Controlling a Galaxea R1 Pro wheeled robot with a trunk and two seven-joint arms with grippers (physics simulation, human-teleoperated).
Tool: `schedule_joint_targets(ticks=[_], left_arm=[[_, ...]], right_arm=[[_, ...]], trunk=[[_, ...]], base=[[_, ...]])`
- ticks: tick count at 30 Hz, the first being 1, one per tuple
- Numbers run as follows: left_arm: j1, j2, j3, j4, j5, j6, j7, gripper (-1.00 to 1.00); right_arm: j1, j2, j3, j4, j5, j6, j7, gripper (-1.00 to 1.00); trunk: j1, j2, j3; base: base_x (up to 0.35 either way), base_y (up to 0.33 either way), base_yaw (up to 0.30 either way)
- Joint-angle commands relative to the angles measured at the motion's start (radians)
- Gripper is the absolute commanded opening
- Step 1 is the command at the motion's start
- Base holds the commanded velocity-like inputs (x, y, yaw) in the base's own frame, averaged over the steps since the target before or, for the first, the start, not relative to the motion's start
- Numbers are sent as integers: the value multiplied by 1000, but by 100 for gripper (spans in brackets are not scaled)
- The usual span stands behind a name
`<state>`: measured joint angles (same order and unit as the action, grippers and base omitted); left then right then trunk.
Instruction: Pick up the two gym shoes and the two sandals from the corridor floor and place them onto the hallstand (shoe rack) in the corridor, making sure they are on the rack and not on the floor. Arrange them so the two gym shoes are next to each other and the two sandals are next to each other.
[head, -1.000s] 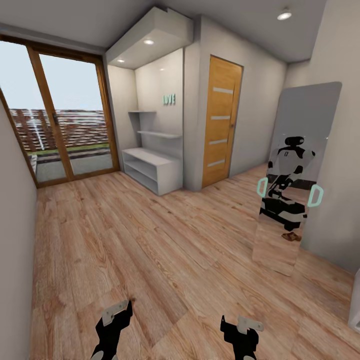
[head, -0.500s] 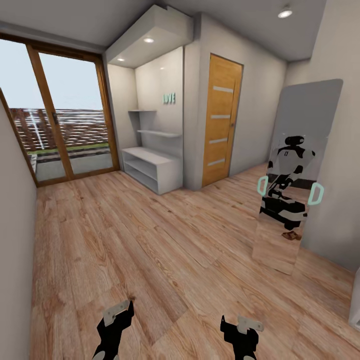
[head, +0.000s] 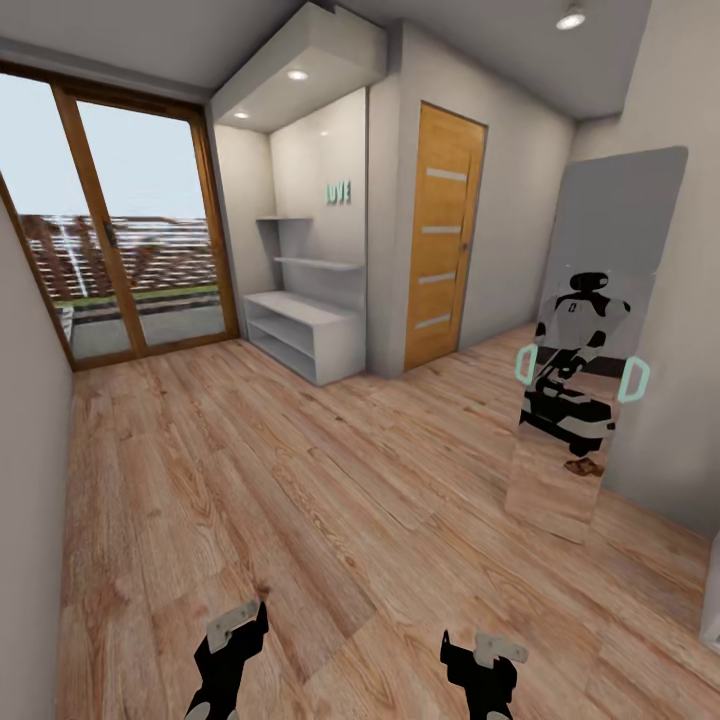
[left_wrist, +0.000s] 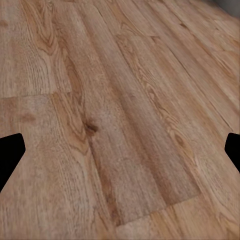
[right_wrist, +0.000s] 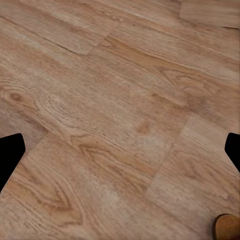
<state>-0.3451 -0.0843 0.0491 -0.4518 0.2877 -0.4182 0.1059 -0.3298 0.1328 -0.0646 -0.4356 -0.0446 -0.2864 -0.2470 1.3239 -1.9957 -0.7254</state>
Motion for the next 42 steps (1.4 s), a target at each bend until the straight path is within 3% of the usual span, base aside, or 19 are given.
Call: schedule_joint_targets(ticks=[1, 42], left_arm=[[0, 0, 0, 0, 0, 0, 0, 100], [0, 0, 0, 1, -1, 0, 0, 100]], right_arm=[[0, 0, 0, 0, 0, 0, 0, 100], [0, -1, -1, 1, -3, 0, 0, 100]], trunk=[[4, -7, -3], [161, -294, -184]], base=[[0, 0, 0], [0, 0, 0]])
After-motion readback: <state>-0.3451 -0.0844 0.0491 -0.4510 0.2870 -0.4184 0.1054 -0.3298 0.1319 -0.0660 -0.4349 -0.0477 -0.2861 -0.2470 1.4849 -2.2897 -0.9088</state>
